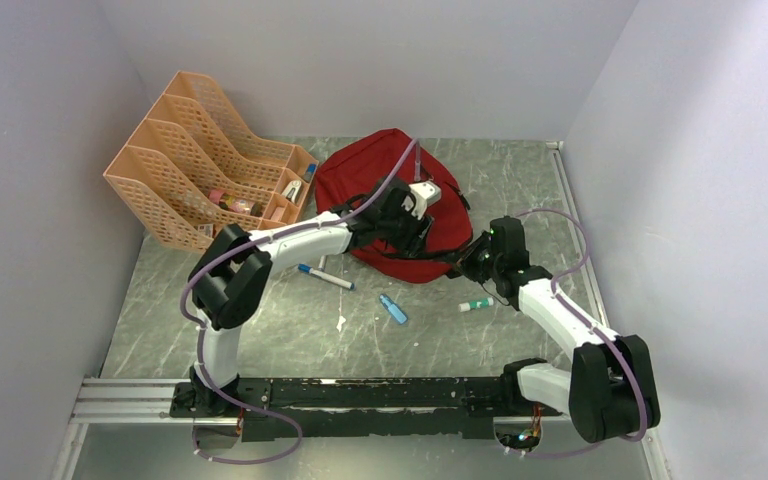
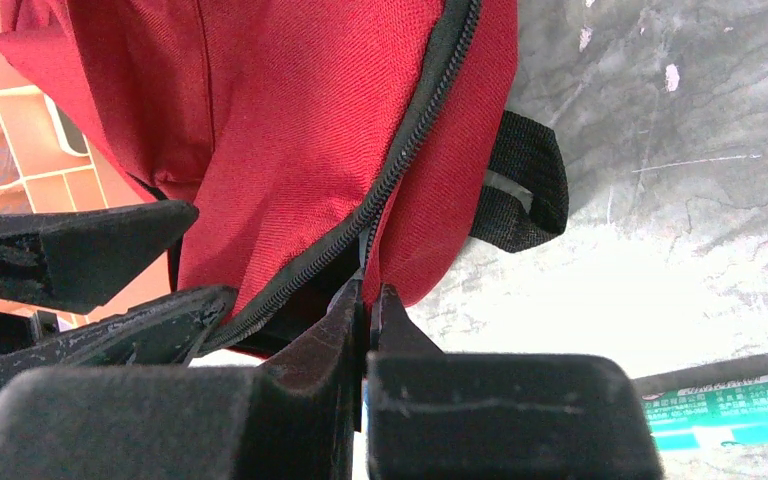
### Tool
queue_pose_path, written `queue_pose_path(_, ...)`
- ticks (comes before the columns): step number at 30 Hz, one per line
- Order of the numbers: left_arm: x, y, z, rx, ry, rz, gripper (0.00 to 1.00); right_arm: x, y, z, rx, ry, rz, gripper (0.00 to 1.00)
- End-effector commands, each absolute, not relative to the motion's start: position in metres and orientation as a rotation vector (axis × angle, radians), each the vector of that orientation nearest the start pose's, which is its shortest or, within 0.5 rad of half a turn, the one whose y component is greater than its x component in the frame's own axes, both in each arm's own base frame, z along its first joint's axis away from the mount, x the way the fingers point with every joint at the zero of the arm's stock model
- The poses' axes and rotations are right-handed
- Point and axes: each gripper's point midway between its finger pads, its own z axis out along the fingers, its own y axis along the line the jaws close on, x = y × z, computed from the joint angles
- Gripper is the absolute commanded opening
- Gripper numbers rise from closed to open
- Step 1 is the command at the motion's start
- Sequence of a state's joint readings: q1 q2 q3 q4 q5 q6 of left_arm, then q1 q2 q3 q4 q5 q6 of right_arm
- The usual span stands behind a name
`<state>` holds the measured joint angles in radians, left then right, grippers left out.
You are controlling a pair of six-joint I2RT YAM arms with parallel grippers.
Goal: Pack the student bag
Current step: Adjust the student bag at the center of the board.
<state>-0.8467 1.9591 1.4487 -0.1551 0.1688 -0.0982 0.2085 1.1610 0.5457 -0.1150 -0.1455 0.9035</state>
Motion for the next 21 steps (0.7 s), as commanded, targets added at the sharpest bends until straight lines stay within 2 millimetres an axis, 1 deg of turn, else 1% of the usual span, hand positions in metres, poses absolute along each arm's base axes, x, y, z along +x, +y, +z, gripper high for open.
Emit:
queue_pose_path(1,0.315,-0.434,0.107,0.968,2.095,-0.765,0.56,0.299,0.120,0.084,0.736,2.285,0.706,0.00)
queue_pose_path(5,0.303,-0.441,0.099,1.000,2.104,-0.784,0.54,0.298,0.120,0.083,0.732,2.289,0.712,0.00)
queue_pose_path(8,0.295,-0.444,0.089,1.021,2.119,-0.782,0.54,0.297,0.120,0.082,0.730,2.291,0.712,0.00)
queue_pose_path(13,0.288,-0.441,0.066,1.038,2.165,-0.753,0.52,0.297,0.119,0.084,0.726,2.285,0.704,0.00)
queue_pose_path(15,0.287,-0.440,0.060,1.040,2.177,-0.745,0.52,0.297,0.118,0.084,0.719,2.286,0.698,0.00)
queue_pose_path(17,0.289,-0.439,0.059,1.039,2.182,-0.733,0.52,0.297,0.118,0.086,0.711,2.284,0.694,0.00)
queue_pose_path(18,0.291,-0.439,0.061,1.034,2.180,-0.725,0.52,0.297,0.118,0.086,0.706,2.284,0.693,0.00)
queue_pose_path(19,0.293,-0.439,0.065,1.026,2.176,-0.717,0.53,0.297,0.117,0.087,0.701,2.282,0.691,0.00)
queue_pose_path(21,0.300,-0.440,0.079,1.002,2.152,-0.697,0.54,0.297,0.117,0.088,0.692,2.280,0.685,0.00)
